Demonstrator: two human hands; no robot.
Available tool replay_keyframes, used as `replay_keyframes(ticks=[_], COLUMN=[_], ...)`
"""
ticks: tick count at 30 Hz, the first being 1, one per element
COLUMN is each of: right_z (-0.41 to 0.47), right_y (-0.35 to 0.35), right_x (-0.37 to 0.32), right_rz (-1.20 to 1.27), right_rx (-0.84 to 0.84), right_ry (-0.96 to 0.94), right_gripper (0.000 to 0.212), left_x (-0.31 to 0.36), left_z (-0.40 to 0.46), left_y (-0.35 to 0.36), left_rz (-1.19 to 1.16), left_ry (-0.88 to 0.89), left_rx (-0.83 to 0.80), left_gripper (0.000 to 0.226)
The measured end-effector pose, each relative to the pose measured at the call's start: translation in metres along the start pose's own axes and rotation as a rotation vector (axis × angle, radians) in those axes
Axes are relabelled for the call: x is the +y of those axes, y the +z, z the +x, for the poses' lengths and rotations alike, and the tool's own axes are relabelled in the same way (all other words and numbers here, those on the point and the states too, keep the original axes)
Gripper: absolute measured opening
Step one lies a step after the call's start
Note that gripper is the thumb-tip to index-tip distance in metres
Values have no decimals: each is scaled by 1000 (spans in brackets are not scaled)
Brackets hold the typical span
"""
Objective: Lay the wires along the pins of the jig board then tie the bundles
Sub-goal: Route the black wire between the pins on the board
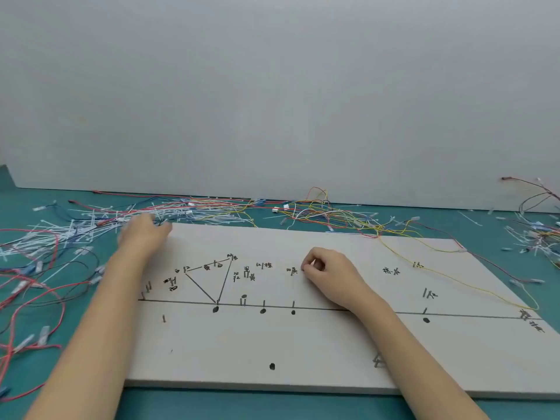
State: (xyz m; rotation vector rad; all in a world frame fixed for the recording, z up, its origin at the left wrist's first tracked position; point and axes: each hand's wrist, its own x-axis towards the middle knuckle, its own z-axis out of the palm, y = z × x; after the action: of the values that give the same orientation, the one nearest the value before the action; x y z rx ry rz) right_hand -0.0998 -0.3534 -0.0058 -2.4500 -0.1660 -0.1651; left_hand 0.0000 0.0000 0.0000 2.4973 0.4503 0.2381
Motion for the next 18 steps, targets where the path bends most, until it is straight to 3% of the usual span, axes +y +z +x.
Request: replay_keyframes(ticks=[2,4,8,13,18], right_z=[0,-1,-1,-1,0], right_y=[-1,0,-1,0,0], right_x=[0,1,2,2,3], right_rz=[-1,-10,-22,-18,-19], right_rx=[7,-1,4,9,12], right_ry=[13,17,0,-1,-9], right_gripper=[13,13,12,13,13], left_x=[-18,-33,-29,-35,-30], left_z=[0,1,0,-1,-5], left_y=[-4,-3,2,-1,-3], left_rz=[156,187,126,-138,-213], left_ry=[-129,-183,-150,-172,-202], left_rx=[-84,-148,-10,71,150], left_gripper=[64,73,42,24,7])
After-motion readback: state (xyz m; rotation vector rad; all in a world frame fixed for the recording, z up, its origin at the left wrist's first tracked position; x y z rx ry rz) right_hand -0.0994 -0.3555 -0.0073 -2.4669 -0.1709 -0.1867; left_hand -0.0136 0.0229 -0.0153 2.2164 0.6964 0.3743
